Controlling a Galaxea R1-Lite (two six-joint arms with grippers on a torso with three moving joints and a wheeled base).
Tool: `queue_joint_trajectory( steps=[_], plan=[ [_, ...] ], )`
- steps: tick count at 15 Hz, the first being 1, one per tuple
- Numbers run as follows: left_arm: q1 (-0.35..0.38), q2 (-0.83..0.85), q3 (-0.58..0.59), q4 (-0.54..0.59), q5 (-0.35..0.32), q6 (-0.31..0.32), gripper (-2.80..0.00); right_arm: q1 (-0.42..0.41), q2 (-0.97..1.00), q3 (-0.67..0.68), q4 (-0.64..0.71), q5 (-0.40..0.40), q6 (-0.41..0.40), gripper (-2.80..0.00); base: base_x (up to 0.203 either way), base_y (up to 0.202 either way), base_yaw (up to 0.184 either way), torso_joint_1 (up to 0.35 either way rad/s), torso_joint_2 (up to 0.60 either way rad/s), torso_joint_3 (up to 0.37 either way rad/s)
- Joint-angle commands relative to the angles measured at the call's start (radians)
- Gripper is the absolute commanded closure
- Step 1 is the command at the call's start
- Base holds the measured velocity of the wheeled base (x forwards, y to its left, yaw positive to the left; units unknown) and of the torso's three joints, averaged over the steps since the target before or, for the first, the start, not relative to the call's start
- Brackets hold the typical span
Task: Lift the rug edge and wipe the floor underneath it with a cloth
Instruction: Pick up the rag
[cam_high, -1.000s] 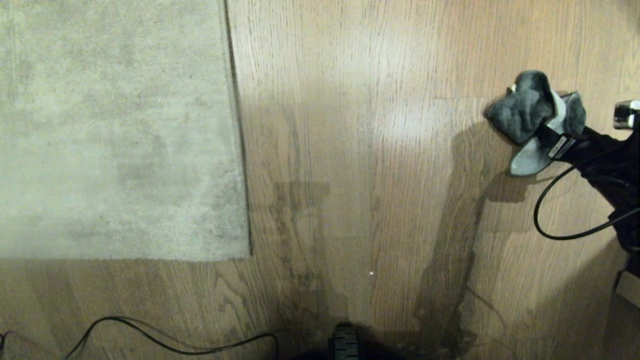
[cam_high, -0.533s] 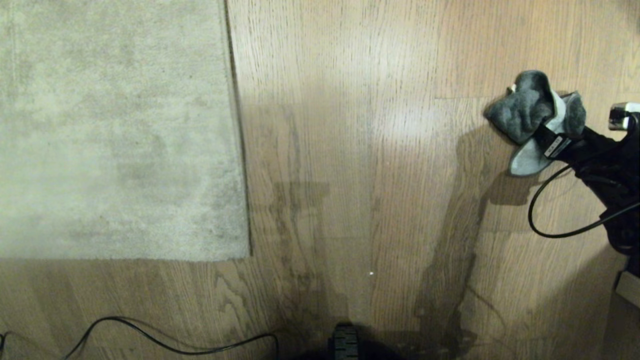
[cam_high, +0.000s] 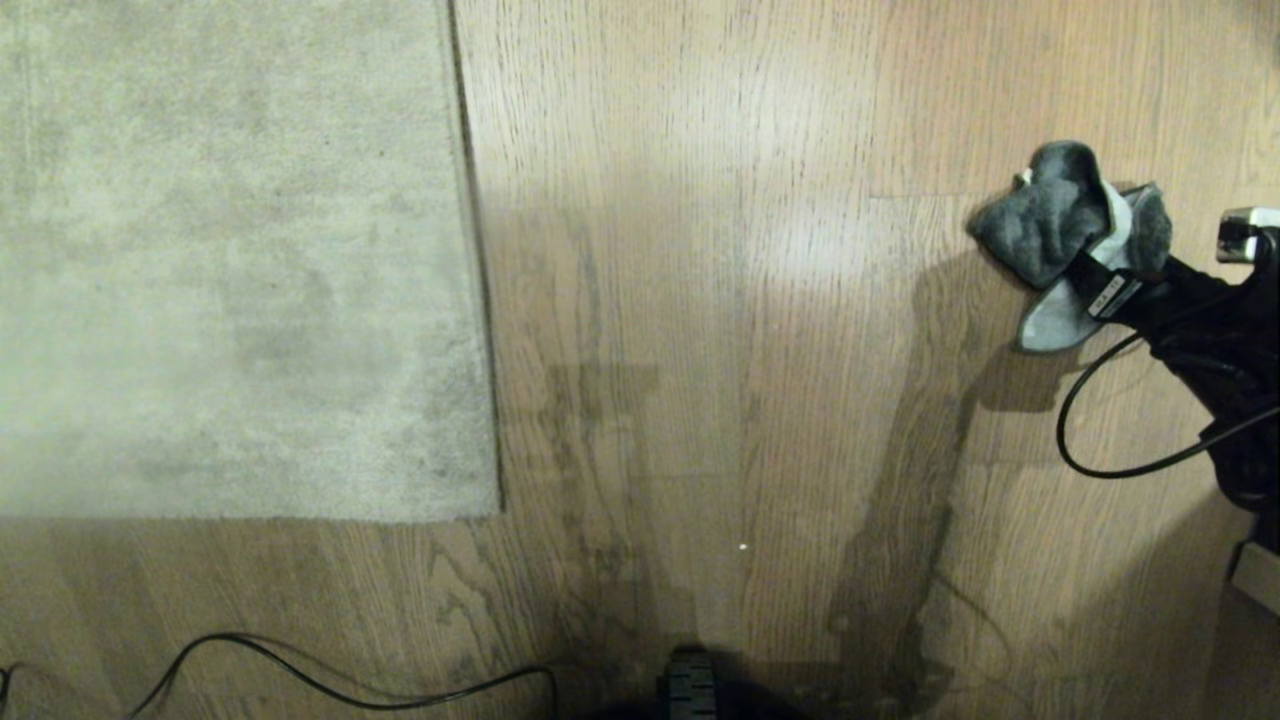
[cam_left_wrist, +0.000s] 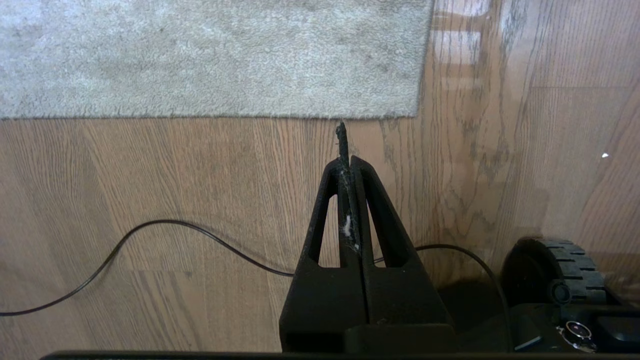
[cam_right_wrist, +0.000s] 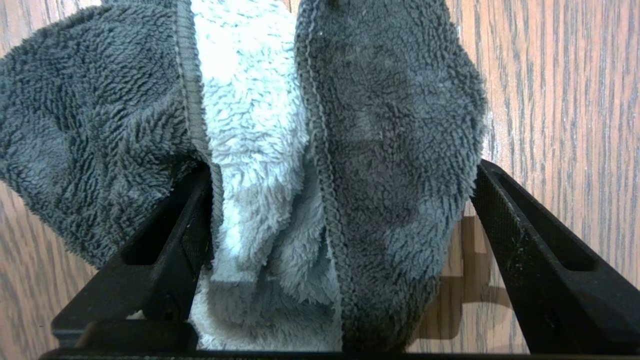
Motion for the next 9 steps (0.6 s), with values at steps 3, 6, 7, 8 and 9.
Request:
queue_joint_trajectory(
  steps=[3, 6, 7, 8, 9],
  plan=[
    [0.000, 0.000, 0.000, 0.000, 0.000, 0.000, 0.00, -0.001, -0.011, 0.019, -0.019, 0.002, 0.002, -2.80, 0.000, 0.000, 0.000, 0.000, 0.00, 0.000],
    [0.000, 0.002, 0.000, 0.000, 0.000, 0.000, 0.00, -0.001, -0.012, 0.021, -0.020, 0.002, -0.002, -2.80, 0.000, 0.000, 0.000, 0.000, 0.00, 0.000],
    [0.000, 0.002, 0.000, 0.000, 0.000, 0.000, 0.00, -0.001, -0.011, 0.021, -0.020, 0.002, -0.006, -2.80, 0.000, 0.000, 0.000, 0.000, 0.00, 0.000],
    [0.000, 0.002, 0.000, 0.000, 0.000, 0.000, 0.00, -0.001, -0.010, 0.021, -0.020, 0.006, -0.006, -2.80, 0.000, 0.000, 0.000, 0.000, 0.00, 0.000],
    [0.000, 0.002, 0.000, 0.000, 0.000, 0.000, 0.00, -0.001, -0.010, 0.021, -0.020, 0.015, -0.006, -2.80, 0.000, 0.000, 0.000, 0.000, 0.00, 0.000]
  ],
)
